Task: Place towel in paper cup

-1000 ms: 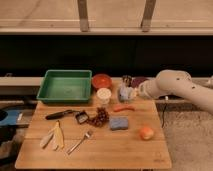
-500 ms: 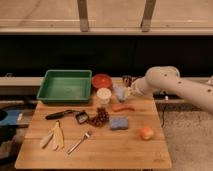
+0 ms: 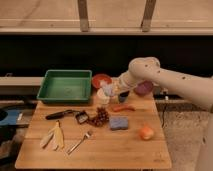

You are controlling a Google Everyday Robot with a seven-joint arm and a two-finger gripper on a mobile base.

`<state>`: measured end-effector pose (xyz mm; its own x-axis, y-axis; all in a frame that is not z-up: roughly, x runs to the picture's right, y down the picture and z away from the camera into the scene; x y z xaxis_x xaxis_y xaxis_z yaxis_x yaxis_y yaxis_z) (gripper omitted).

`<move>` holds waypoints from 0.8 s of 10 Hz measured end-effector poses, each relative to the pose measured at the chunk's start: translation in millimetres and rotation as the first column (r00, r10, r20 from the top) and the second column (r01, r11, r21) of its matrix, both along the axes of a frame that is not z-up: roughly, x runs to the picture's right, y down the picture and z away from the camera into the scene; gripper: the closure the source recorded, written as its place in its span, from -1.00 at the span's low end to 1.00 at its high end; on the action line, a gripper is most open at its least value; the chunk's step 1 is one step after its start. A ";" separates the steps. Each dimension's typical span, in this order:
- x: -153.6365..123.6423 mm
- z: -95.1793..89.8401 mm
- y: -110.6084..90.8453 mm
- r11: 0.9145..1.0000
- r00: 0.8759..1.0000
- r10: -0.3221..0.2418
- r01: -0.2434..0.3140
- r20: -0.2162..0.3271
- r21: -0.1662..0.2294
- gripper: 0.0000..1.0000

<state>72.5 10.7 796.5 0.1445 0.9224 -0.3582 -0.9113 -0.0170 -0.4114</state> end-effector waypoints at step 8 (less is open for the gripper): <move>-35.8 46.3 9.4 0.992 0.994 -0.066 0.075 0.089 -0.099 1.00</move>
